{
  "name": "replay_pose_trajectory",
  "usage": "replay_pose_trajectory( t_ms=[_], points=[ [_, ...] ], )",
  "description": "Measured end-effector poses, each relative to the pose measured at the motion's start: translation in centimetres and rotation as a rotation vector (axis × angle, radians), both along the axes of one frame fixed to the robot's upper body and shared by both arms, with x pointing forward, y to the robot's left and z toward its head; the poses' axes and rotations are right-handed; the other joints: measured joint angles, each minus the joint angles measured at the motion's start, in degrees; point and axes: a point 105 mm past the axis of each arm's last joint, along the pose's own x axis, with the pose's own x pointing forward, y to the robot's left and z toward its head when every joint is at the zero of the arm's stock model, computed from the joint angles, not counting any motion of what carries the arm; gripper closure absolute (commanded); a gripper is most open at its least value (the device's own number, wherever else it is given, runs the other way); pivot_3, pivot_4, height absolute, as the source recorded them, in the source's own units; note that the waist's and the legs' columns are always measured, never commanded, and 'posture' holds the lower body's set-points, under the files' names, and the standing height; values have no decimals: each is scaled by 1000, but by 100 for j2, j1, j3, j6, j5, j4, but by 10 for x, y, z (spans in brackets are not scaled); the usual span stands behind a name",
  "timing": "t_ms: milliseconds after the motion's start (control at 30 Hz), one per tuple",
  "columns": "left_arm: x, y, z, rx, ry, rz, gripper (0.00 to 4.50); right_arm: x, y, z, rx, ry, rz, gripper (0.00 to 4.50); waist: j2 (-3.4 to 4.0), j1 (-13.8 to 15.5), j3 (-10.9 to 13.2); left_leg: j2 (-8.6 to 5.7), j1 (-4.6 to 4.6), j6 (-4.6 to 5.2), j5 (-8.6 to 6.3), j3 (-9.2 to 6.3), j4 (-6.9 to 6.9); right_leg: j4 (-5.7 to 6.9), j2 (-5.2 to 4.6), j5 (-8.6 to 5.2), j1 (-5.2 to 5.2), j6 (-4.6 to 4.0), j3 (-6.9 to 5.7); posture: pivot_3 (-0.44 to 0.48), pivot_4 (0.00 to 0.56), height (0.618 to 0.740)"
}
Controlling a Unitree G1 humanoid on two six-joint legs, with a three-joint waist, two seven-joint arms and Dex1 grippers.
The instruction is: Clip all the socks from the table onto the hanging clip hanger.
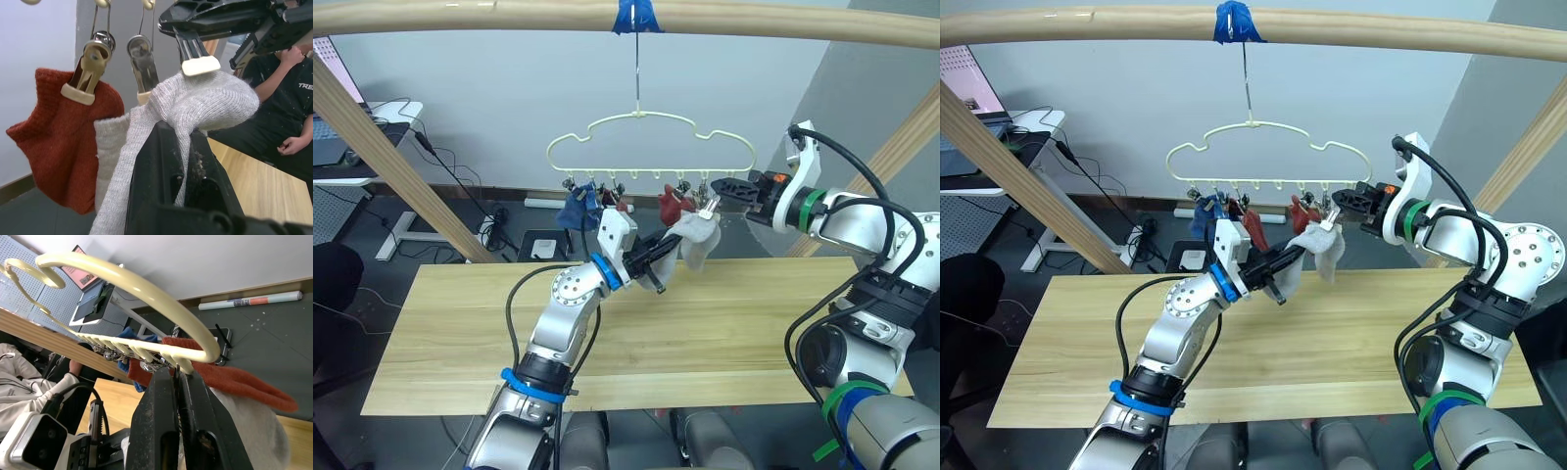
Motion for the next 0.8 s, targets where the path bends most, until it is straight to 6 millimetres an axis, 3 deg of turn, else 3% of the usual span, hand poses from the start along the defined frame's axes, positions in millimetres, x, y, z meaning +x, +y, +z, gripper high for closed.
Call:
replay_pose_trajectory(
  t_ms=[267,367,600,633,700,800],
  points=[
    [1,0,-1,-3,4,2,4464,-4,5,-3,2,10,19,4500,0,-4,0,1,-2,0,0,2,0,0,1,0,-2,0,2,-94,195,740],
    [-1,-1,0,-6,4,-10,4500,-6,6,-3,3,12,23,3673,0,-4,0,0,-2,0,0,3,0,-1,1,0,-3,1,3,-93,194,740],
    [-3,-5,2,-13,0,-34,4500,-10,7,-1,2,17,35,1138,0,8,0,-1,-5,0,0,3,3,-2,0,-1,-1,2,3,-95,191,740],
    [-3,-6,2,-12,0,-36,3928,-10,4,0,1,15,26,695,0,9,0,-1,-5,0,0,3,4,-2,0,-1,-1,2,3,-95,190,740],
    [-3,-7,4,-3,-8,-38,3404,-10,-4,3,-7,4,-4,6,-1,12,0,-1,-5,0,0,2,4,-3,0,-1,-1,2,1,-97,188,740],
    [0,-8,6,16,-20,-35,2519,-10,-17,7,-24,-18,-50,0,0,14,0,-1,-5,0,0,2,4,-3,0,-2,-1,3,2,-114,185,740]
  ],
)
